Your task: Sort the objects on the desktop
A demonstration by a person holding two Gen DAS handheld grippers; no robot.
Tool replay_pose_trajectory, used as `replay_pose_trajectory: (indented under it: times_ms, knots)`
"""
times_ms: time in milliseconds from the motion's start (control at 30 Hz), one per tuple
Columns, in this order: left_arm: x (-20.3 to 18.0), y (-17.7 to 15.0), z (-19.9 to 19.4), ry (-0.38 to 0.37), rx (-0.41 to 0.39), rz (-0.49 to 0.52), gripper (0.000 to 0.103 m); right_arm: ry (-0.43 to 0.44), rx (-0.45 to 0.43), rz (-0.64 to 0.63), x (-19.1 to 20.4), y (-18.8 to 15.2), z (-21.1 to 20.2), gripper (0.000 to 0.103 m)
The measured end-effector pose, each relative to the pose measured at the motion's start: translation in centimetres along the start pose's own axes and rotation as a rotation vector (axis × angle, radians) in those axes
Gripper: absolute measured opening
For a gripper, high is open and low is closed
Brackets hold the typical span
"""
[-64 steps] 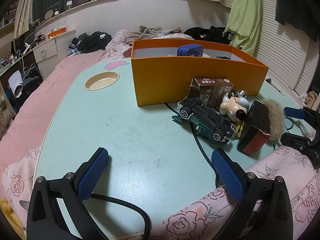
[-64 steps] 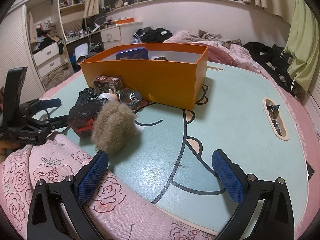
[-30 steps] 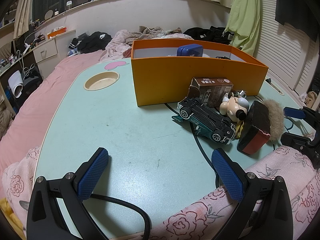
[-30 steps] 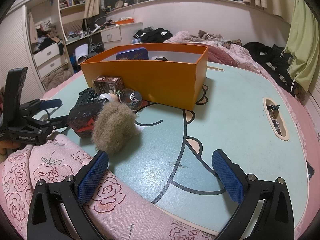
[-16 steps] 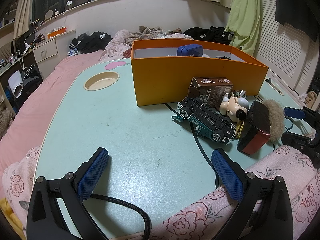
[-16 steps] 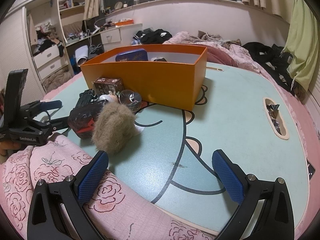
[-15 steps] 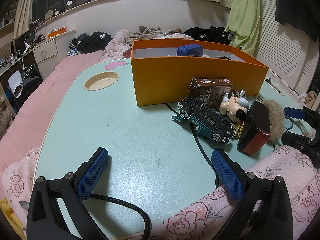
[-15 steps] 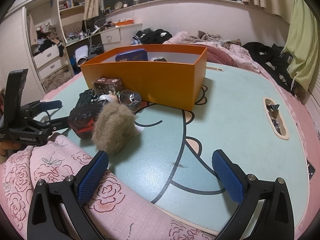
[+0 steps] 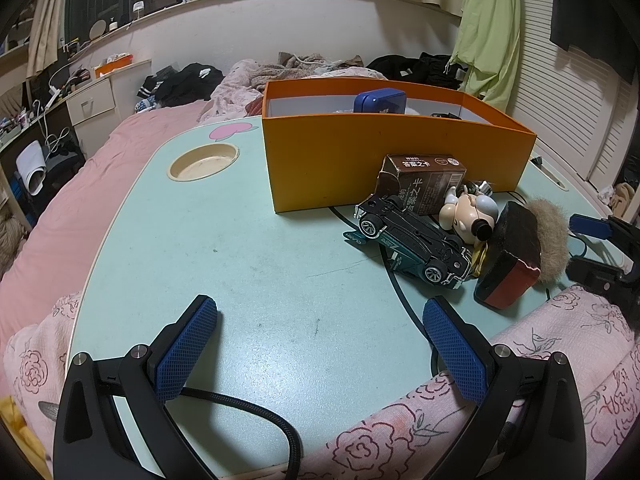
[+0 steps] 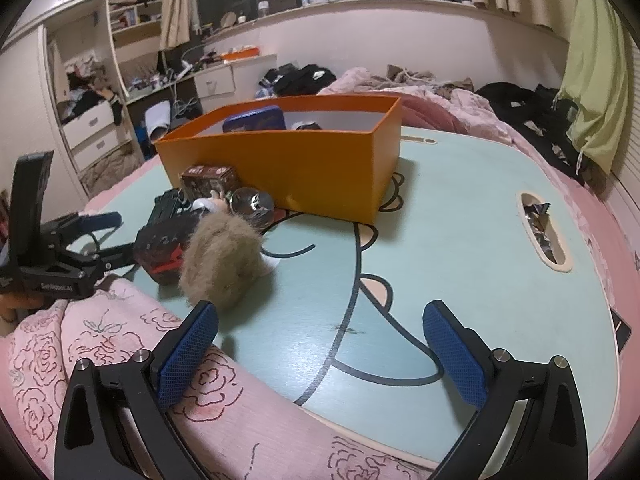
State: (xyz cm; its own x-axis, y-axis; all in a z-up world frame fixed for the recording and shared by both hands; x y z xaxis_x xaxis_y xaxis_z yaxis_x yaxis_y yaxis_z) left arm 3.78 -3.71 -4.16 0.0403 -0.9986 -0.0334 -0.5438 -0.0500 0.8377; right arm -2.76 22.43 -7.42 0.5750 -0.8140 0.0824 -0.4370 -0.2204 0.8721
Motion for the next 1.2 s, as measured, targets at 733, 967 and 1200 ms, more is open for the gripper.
replay_pose_trajectory:
  times_ms: [733,967,1200]
  knots:
    - [0.0,0.0,0.0,0.0,0.0,0.0,0.103,0.165,0.123,-0.094,6.8,1.6,4.4,0.024]
    - [-0.1,0.2,0.0,-0.003,0.014,-0.005,0.103,0.1,0.062,-0.064,6.2,1.5,3.7,0.024]
    - [-0.4,3.8,-0.1,-0.116,-0.012,-0.109,0.096,0.085,0.043,-0.063,5.7,1.3,3.3,0.024]
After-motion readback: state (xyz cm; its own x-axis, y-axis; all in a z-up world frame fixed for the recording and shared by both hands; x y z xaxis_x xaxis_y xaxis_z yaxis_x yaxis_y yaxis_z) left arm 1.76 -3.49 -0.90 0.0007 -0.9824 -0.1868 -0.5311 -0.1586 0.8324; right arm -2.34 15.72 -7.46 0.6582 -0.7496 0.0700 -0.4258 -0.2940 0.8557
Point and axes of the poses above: each gripper's, at about its wrist camera, not at the fingertips, and z roughly the way its jaws point, x to its left, y to its top, the point moved 5 cm from there along z, roughly the way its jaws point, and after that the axes turned 11 degrees about -x, right-handed, at the moved point
